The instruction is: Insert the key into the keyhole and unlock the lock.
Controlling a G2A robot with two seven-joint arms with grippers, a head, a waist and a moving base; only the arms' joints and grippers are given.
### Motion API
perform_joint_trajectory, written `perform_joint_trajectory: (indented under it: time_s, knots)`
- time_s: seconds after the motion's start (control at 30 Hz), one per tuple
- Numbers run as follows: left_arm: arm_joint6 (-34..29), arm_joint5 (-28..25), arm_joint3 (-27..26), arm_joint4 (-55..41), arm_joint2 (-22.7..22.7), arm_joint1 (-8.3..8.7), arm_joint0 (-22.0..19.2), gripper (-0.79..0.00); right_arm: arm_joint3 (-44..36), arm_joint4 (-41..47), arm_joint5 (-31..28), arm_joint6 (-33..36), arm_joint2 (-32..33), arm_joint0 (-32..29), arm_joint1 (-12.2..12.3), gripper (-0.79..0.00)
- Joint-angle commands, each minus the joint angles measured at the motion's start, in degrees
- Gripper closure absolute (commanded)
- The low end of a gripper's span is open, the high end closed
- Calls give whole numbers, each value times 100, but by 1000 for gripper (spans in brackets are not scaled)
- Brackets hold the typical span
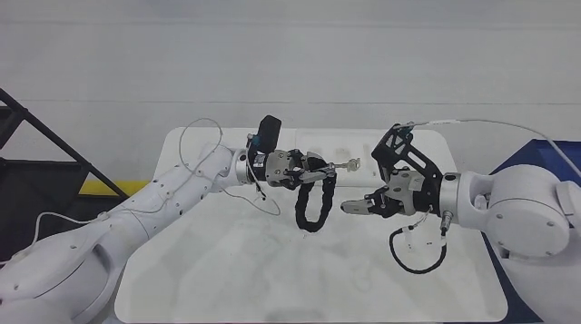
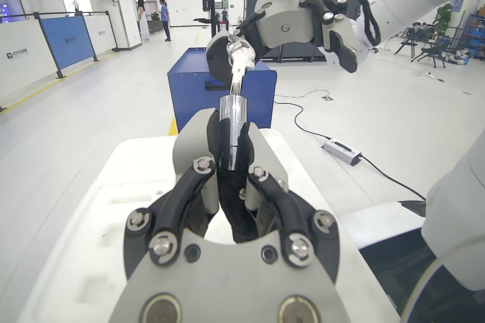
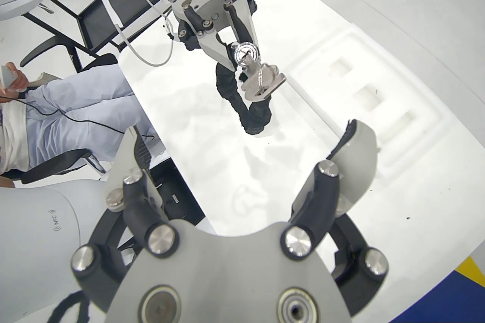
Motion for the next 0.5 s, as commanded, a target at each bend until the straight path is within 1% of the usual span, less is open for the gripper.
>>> perform_joint_trajectory:
  time_s: [0.0,0.27,0.33,0.47]
  knots:
    - [-1,0,43,-8,66,-5,-35,0,-31,-198,-104,-58,-20,-63,9,-785]
    - [-1,0,227,-46,309,-82,-203,0,-326,-966,-777,-569,-32,-285,39,-785]
    - [-1,0,264,-39,335,-117,-225,0,-402,-1059,-861,-679,-41,-348,41,-785]
    - [-1,0,341,59,335,-193,-235,0,-473,-1030,-1015,-682,-108,-388,45,-785]
